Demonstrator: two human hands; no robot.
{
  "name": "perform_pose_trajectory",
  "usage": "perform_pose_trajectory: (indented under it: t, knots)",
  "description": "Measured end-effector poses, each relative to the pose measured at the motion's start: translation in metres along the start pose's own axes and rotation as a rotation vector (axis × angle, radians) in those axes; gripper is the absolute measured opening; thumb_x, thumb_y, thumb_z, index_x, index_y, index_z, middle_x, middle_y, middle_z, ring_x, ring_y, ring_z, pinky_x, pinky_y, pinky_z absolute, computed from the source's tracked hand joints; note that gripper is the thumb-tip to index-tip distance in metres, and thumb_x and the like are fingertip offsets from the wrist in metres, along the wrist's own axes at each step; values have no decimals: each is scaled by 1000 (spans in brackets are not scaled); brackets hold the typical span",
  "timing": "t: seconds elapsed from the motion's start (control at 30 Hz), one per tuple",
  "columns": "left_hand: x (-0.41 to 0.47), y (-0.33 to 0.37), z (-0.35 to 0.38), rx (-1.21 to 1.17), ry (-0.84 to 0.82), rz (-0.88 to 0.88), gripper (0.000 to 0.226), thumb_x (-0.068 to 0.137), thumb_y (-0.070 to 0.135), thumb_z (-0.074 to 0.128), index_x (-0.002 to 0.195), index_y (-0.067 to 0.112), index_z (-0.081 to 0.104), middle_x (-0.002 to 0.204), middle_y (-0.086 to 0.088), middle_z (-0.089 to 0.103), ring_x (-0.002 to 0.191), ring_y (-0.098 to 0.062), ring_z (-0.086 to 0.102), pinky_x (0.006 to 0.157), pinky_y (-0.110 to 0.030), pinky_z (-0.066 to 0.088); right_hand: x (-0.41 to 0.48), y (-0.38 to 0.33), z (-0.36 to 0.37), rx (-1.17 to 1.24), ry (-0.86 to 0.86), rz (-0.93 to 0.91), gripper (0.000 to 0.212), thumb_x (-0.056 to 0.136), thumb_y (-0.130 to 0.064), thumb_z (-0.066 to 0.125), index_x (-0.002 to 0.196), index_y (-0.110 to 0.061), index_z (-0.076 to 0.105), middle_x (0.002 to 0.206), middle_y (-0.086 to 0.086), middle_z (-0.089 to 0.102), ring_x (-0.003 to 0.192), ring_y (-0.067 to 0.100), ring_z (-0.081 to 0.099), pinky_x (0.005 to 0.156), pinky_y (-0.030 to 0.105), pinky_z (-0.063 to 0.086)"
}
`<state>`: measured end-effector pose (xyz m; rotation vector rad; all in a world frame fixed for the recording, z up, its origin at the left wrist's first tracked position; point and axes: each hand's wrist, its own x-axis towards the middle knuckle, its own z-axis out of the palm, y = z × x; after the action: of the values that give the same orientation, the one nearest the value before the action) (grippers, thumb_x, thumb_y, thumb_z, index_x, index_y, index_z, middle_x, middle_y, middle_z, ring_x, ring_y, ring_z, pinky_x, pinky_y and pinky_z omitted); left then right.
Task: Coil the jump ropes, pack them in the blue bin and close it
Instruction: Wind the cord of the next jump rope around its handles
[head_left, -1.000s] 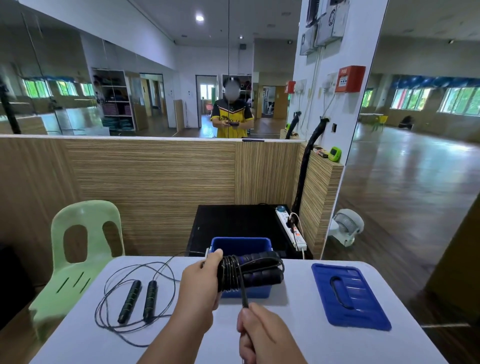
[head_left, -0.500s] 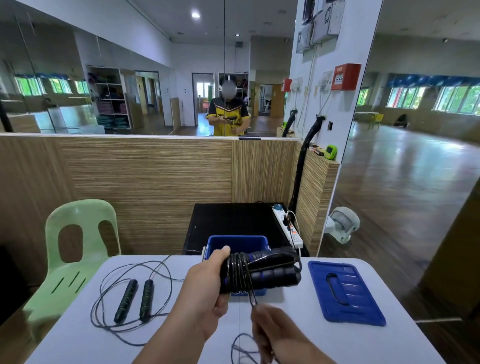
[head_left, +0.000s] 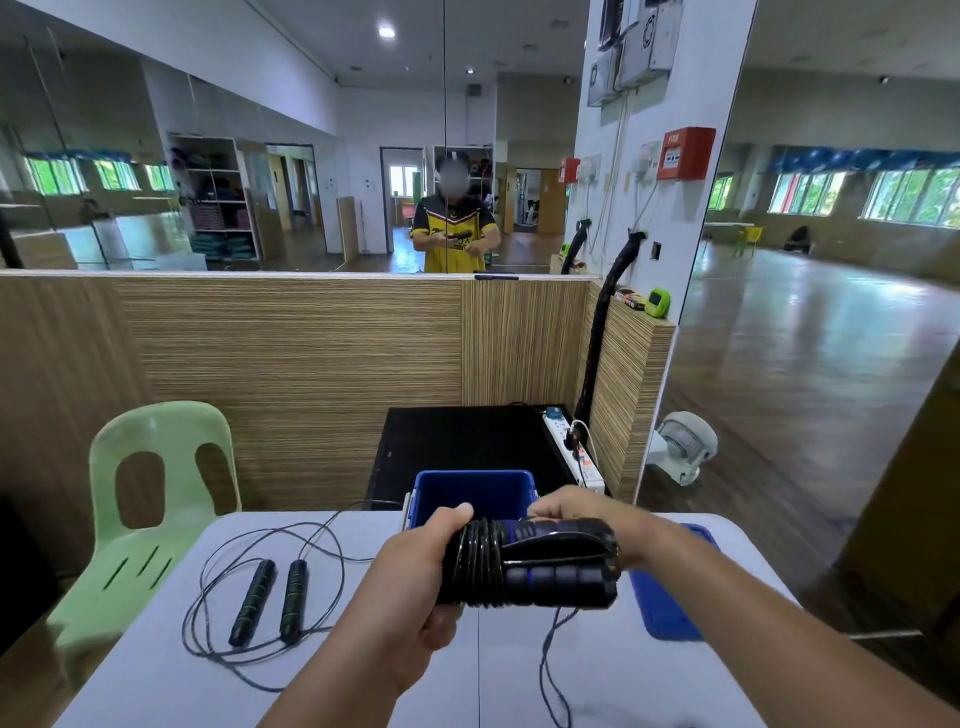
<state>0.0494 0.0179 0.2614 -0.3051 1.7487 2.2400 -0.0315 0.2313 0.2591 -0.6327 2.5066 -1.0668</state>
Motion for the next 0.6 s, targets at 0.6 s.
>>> perform_pose_trajectory:
  t: [0.6]
  knots:
    - [14, -27, 4, 238, 22, 24, 29, 100, 40, 58, 86, 14, 62, 55, 2, 43, 45, -13, 29, 43, -24, 18, -4, -66, -41, -295, -88, 182, 43, 102, -44, 53, 72, -14, 63, 63, -1, 50, 51, 10, 46, 57, 28, 52]
